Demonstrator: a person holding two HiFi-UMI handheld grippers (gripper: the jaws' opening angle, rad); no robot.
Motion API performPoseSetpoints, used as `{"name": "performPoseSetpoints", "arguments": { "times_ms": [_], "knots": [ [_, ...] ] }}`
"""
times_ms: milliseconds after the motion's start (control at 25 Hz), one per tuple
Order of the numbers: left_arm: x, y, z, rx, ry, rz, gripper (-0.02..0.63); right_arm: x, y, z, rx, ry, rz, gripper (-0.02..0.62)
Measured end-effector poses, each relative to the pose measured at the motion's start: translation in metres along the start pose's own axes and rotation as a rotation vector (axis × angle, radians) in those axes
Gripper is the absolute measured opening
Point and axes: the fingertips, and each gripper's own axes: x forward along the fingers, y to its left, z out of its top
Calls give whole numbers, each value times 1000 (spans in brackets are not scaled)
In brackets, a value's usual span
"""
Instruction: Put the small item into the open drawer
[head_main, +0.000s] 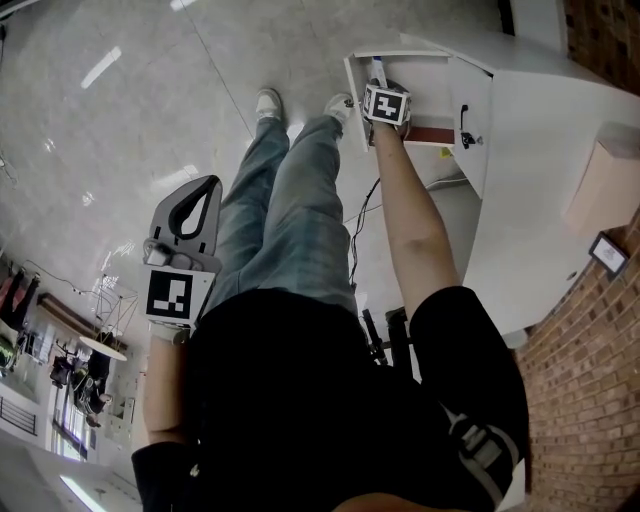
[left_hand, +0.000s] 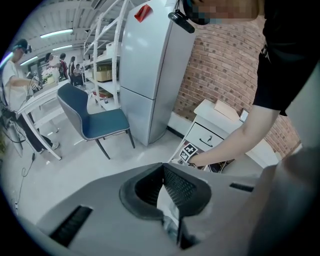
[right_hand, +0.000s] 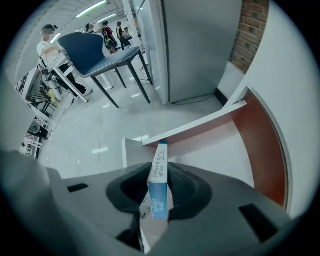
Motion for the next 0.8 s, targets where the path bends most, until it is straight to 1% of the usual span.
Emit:
{"name": "performPoseSetpoints", "arguments": {
  "times_ms": [200,320,520,800],
  "knots": [
    [1,1,-6,-9,13,6,3,13,-3,4,6,18,-9,104],
    [2,3,-7,-22,15,12,3,15,-1,10,-9,19,-4,110],
    [-1,4,-5,-28,3,20,3,13,6,19,-28,21,10,138],
    [-6,1,5,-52,-31,27,3,-15,19,37,-74,-11,31,146]
  ]
}}
